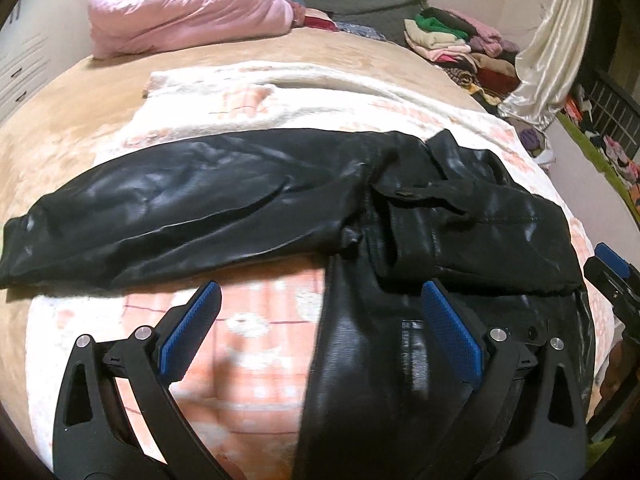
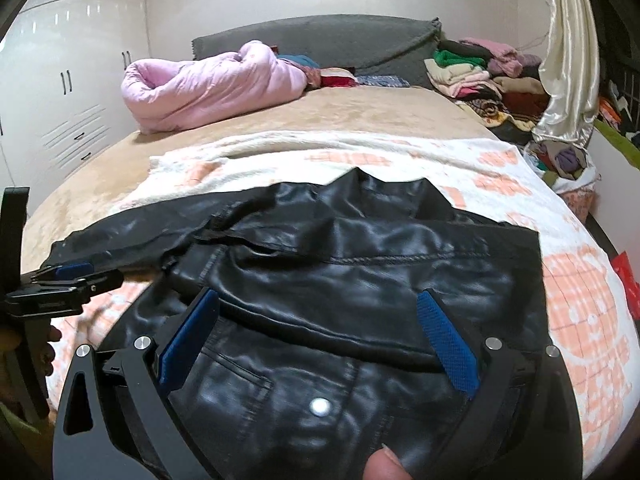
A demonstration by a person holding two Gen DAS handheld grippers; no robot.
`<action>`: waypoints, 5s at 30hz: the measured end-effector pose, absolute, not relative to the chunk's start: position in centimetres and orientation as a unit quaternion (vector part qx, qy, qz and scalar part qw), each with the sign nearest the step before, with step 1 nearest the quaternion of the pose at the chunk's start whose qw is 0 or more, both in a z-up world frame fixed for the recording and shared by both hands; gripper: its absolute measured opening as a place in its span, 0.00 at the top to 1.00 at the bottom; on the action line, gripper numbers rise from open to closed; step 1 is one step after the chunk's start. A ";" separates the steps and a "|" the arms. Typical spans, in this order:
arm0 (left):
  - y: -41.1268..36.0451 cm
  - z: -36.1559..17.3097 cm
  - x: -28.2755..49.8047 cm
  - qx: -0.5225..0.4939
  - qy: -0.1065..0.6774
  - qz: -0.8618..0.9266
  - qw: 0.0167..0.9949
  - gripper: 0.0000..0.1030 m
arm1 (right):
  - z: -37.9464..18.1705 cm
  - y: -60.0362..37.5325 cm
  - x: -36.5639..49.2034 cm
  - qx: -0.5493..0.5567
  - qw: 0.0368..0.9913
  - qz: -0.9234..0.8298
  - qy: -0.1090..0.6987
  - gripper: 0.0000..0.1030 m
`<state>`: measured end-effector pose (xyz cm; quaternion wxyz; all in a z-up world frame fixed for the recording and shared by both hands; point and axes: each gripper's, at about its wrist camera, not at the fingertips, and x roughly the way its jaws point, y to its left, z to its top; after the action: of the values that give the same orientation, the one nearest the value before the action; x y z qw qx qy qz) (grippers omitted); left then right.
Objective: Fold large clothes
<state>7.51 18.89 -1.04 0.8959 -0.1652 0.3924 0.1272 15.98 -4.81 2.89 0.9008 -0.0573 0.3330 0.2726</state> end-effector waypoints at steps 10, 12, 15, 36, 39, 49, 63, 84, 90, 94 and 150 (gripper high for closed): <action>23.0 -1.1 5.4 -0.207 0.375 0.157 0.890 0.09 | 4.0 -0.2 15.2 -0.077 0.894 0.303 0.321 0.04; 23.7 -1.1 5.1 -0.211 0.372 0.166 0.888 0.09 | 4.1 0.7 15.1 -0.080 0.892 0.310 0.319 0.04; 24.9 -1.2 4.5 -0.224 0.368 0.176 0.885 0.09 | 4.2 2.2 15.0 -0.085 0.889 0.318 0.317 0.04; 31.7 -1.5 0.5 -0.263 0.322 0.283 0.865 0.09 | 3.6 11.8 13.1 -0.110 0.853 0.398 0.319 0.04; 32.4 -1.7 0.1 -0.272 0.320 0.289 0.860 0.09 | 3.3 13.1 12.5 -0.119 0.847 0.407 0.320 0.04; 35.3 -3.8 -1.7 -0.332 0.316 0.324 0.827 0.09 | 2.2 13.8 11.5 -0.121 0.839 0.417 0.327 0.04; 39.7 -6.1 -3.4 -0.423 0.246 0.360 0.794 0.51 | 1.4 10.2 12.9 -0.092 0.853 0.380 0.346 0.04; 33.0 4.9 -3.1 -0.326 0.158 0.293 0.885 1.00 | 2.8 1.5 14.6 -0.034 0.876 0.331 0.349 0.04; 29.1 8.4 -0.5 -0.283 0.151 0.264 0.909 1.00 | 3.7 -1.8 15.0 -0.008 0.884 0.317 0.343 0.04; 25.9 10.4 1.6 -0.255 0.152 0.240 0.924 1.00 | 4.0 -4.1 15.4 0.011 0.886 0.312 0.342 0.04; -2.1 -5.2 14.7 0.070 0.405 0.024 0.911 0.37 | -1.9 -19.8 20.7 0.267 0.804 0.308 0.432 0.21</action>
<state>14.69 -2.09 -5.25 0.9115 0.0703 0.4046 0.0242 20.71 -19.76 -1.95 0.8045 0.2675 0.4317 0.3080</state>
